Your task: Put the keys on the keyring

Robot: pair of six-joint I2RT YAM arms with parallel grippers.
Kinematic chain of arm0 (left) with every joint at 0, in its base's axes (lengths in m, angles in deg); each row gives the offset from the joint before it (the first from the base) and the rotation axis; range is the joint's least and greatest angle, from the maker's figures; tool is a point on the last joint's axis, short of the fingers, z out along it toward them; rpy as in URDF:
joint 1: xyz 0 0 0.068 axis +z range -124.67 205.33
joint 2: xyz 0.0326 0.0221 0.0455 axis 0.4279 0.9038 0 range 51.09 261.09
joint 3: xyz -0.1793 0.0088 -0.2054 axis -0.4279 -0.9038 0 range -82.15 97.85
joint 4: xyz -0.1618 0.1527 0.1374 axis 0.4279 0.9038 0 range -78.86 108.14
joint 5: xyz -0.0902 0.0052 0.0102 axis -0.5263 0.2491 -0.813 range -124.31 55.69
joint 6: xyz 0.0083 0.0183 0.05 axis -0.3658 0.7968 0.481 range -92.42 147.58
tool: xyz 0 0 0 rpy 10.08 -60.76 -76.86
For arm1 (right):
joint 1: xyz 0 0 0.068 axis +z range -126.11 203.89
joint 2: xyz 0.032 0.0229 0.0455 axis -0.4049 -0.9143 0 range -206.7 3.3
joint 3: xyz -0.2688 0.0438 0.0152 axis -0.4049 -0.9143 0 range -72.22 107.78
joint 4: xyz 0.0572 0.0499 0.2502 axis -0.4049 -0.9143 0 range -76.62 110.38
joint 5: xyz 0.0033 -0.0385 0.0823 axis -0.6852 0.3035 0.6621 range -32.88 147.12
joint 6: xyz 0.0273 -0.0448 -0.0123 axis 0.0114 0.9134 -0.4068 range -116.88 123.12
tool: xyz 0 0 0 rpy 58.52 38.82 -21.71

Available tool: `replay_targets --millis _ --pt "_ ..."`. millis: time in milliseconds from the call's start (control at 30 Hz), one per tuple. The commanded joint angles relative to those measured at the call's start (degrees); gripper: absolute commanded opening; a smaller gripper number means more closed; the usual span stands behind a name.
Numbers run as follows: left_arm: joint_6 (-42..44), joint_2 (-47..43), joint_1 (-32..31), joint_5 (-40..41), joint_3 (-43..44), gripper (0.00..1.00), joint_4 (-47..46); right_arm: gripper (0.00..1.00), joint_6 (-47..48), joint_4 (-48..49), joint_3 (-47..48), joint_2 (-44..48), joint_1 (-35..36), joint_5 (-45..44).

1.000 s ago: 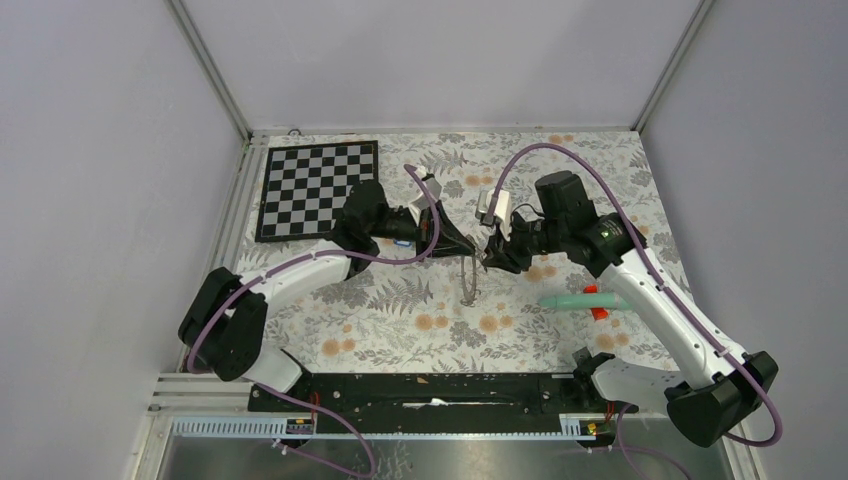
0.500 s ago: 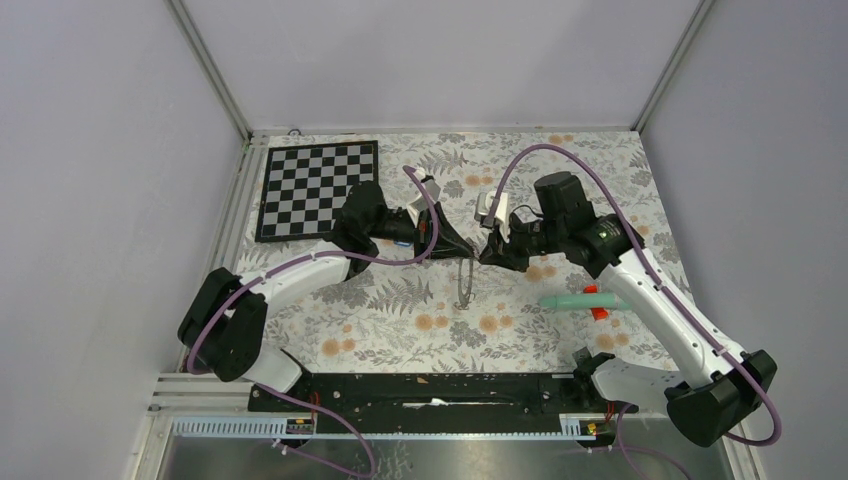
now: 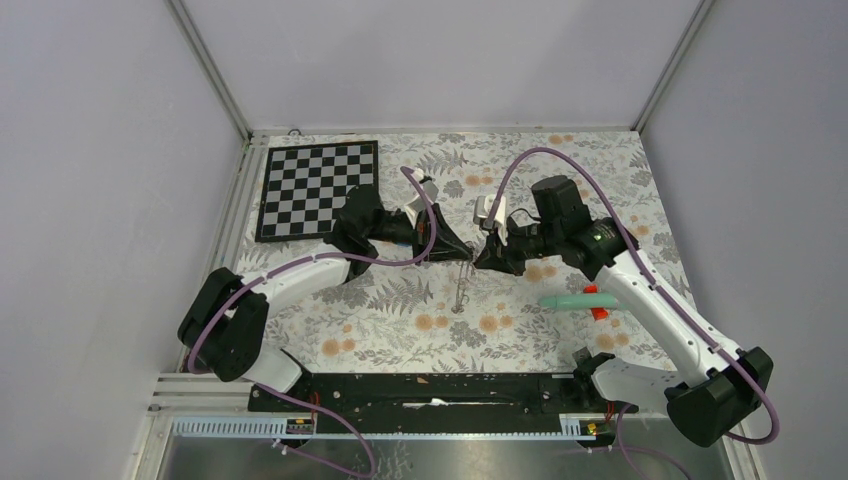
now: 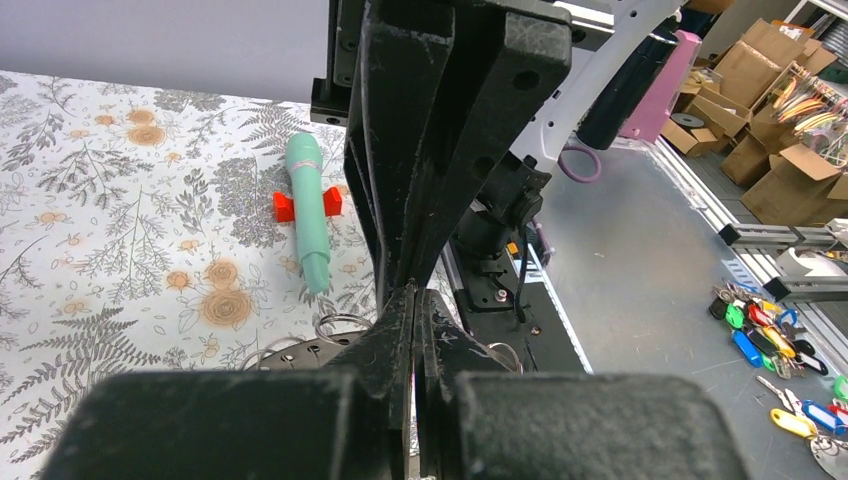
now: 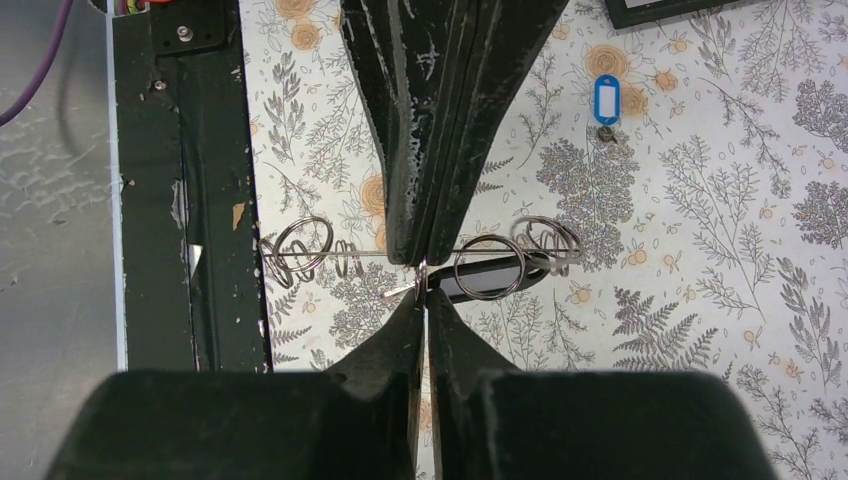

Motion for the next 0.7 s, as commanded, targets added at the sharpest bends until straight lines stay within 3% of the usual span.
replay_targets --millis 0,233,667 --pt "-1.18 -1.72 0.03 -1.23 -0.17 0.0 -6.98 0.13 -1.48 2.36 -0.06 0.93 0.43 0.33" --pt "-1.28 -1.59 0.03 -1.27 -0.51 0.0 -7.0 0.31 -0.62 0.41 2.99 3.07 0.2 -1.61" --pt "-2.47 -1.22 0.03 -0.93 -0.58 0.0 -7.84 0.31 -0.79 0.32 4.44 2.04 0.07 0.62"
